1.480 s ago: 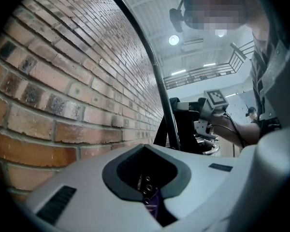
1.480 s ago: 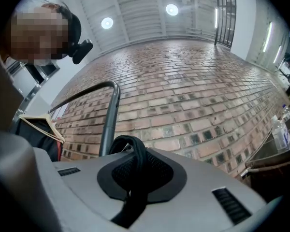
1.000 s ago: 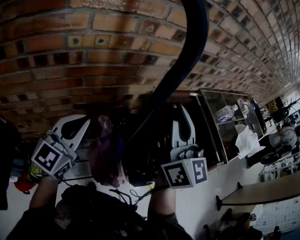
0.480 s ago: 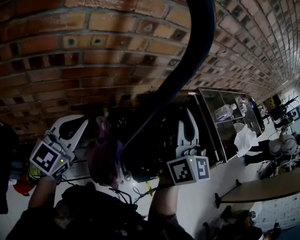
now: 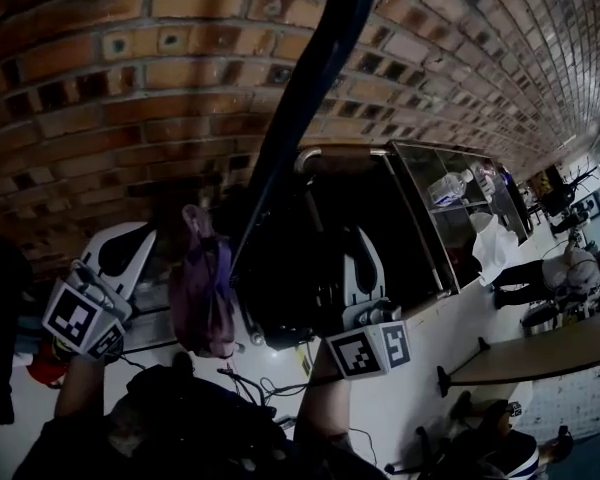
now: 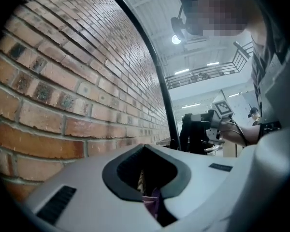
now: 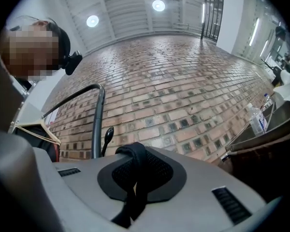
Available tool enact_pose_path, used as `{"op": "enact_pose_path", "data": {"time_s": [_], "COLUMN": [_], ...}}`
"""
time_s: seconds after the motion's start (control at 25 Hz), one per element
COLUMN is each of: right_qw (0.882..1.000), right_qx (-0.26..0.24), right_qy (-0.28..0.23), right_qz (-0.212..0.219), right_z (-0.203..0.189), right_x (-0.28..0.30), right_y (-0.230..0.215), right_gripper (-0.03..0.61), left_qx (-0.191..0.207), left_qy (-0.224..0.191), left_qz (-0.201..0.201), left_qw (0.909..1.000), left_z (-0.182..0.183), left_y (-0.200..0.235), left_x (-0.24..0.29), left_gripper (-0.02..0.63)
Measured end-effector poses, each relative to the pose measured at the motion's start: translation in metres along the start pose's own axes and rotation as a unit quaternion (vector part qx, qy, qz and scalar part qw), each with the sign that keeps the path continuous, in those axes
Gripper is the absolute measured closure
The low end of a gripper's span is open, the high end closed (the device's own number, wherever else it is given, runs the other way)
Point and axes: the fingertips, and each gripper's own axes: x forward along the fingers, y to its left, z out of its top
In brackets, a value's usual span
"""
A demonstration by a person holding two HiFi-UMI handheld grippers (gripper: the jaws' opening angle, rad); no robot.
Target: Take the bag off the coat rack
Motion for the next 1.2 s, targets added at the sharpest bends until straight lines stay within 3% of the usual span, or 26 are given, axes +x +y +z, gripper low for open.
{"op": "enact_pose_path", "data": {"time_s": [0.36, 0.52, 1.2], "right_qw": [0.997, 0.994, 0.993], "right_qx": [0.045, 0.082, 0.078], "right_qy": [0.024, 0.038, 0.045], "right_qz": [0.053, 0.057, 0.079], "right_z": [-0.035, -0.049, -0.023], "right_x": [-0.077, -0.119, -0.268], "right_y": [0.014, 0.016, 0.046], "right_gripper": [0.532, 0.532, 0.532], "left_qx": [-0.004, -0.004, -0.012], "left_qy": [0.011, 0.015, 0.009], "left_qz": [0.016, 0.014, 0.041], "left_qw": [0.9998, 0.9998, 0.999], "left_z": [-0.019, -0.021, -0.014], "left_y": [-0.045, -0.078, -0.228], "left_x": [-0.024, -0.039, -0.143], "left_gripper": [0.606, 0.606, 0.606]}}
